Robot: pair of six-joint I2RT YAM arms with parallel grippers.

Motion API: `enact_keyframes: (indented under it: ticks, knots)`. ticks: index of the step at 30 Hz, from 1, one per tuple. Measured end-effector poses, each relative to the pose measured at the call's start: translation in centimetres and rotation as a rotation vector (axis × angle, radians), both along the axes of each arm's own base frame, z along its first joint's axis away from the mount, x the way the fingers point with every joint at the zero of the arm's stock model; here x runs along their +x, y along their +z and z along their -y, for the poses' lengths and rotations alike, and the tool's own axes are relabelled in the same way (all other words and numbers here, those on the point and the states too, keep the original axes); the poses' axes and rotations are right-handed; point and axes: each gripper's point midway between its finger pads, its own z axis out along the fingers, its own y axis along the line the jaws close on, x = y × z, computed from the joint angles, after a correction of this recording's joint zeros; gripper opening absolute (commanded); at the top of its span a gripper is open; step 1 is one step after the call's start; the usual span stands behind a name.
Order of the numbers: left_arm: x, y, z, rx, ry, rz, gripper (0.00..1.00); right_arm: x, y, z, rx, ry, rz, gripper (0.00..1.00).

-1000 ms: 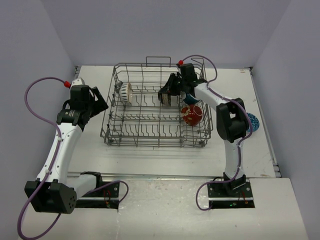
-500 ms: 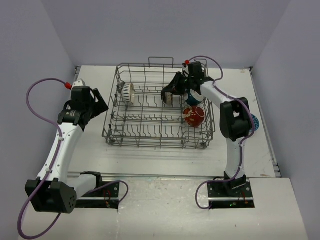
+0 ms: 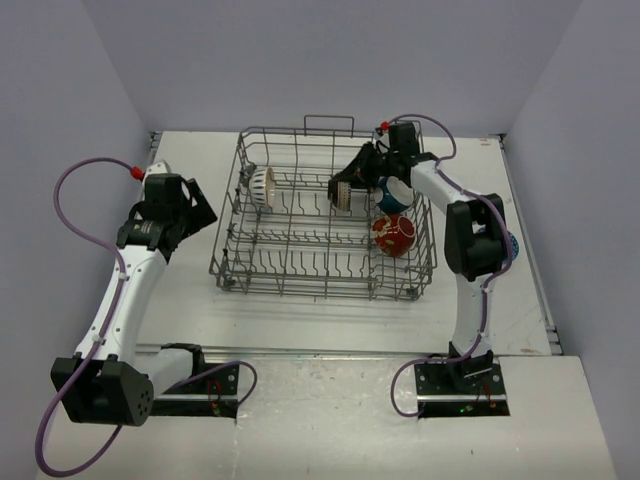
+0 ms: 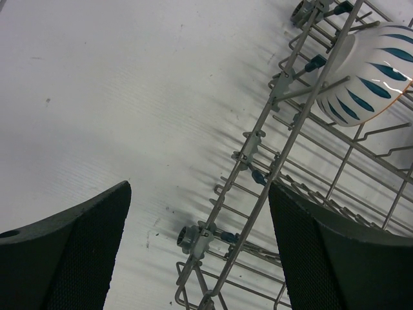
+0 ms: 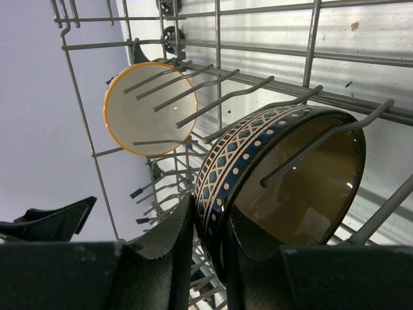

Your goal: Unload the bowls from the dish rack

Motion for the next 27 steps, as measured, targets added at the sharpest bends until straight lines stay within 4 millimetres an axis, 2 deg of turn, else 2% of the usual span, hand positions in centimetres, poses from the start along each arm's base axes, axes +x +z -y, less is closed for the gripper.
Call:
enact_keyframes:
  ticks: [5,10,17,27]
  knots:
    - [0.0,0.0,0.0,0.0,0.0,0.0,0.87,0.2,0.6,-0.3,0.046,-0.012,-0.015,0.0]
    - [-0.1,-0.1,0.0,0.0,0.001,-0.003,0.87,0.2,3.6,-1.4,0.198,0.01,-0.036,0.0]
    - [-0.3,-0.6,-0.1,0.003,0.002,-0.015,0.87,0.1,6.9,-2.1,0.315,0.069,0.01,0.0]
    - [-0.3,-0.6,-0.1,0.003,0.002,-0.015,0.87,-1.1,8.2,-2.3,0.375,0.126,0.023,0.0]
